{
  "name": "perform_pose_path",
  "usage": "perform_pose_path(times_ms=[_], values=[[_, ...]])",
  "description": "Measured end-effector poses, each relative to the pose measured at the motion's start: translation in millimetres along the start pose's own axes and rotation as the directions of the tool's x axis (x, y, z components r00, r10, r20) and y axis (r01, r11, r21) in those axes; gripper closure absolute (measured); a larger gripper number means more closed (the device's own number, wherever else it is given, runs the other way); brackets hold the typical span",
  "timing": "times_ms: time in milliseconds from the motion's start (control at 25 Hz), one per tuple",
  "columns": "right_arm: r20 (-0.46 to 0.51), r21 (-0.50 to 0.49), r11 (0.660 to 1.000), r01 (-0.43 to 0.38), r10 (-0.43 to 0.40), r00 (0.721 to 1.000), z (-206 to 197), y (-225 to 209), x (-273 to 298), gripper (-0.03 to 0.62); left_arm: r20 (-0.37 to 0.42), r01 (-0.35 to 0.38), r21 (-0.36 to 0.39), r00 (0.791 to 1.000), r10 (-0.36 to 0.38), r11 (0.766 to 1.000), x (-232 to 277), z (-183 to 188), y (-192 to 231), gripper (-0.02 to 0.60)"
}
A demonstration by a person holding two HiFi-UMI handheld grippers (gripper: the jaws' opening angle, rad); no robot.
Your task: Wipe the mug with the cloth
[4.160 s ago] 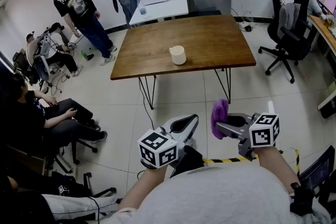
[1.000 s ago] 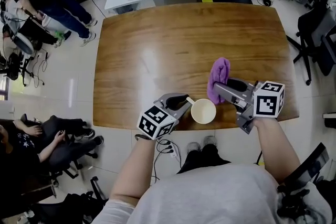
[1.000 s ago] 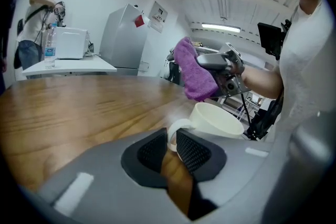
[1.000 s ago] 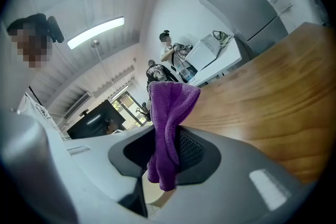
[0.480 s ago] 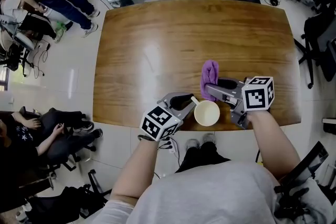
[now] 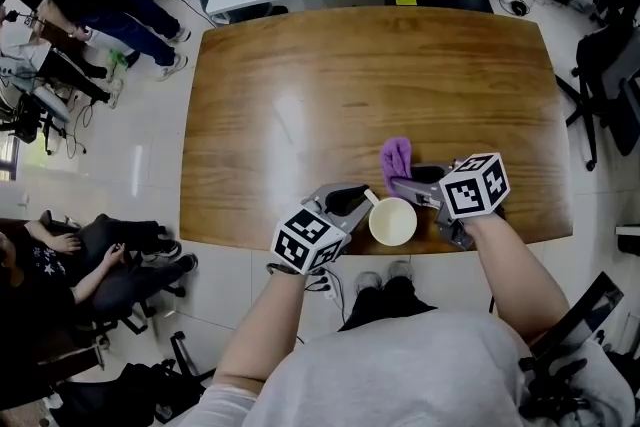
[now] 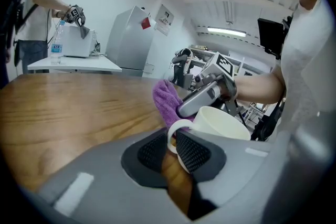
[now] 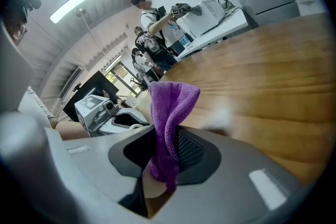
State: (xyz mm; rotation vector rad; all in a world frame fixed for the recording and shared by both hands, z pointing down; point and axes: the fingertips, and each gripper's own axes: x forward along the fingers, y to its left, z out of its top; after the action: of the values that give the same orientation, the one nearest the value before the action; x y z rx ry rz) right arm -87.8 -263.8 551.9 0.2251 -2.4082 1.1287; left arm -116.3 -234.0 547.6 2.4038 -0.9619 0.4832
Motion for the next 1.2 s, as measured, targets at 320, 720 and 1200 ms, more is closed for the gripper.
perform_pose_path(times_ms=[320, 720, 1200], values=[[0.138, 0.032, 0.999, -0.013, 0.008, 0.990, 17, 14, -36, 0.485, 0.006, 0.002, 0.000, 1.000, -0.002, 1.000, -2, 0, 0, 0.531], [0.240, 0.045, 0.996, -0.075, 0.062, 0.969, 17, 63, -85, 0.485, 0.003, 0.000, 0.001, 1.000, 0.000, 1.000, -6, 0, -2, 0.529], [0.128, 0.115, 0.993, -0.008, -0.007, 0.992, -28, 26, -45, 0.485, -0.005, -0.032, 0.017, 0.999, 0.032, 0.999, -3, -1, -4, 0.557]])
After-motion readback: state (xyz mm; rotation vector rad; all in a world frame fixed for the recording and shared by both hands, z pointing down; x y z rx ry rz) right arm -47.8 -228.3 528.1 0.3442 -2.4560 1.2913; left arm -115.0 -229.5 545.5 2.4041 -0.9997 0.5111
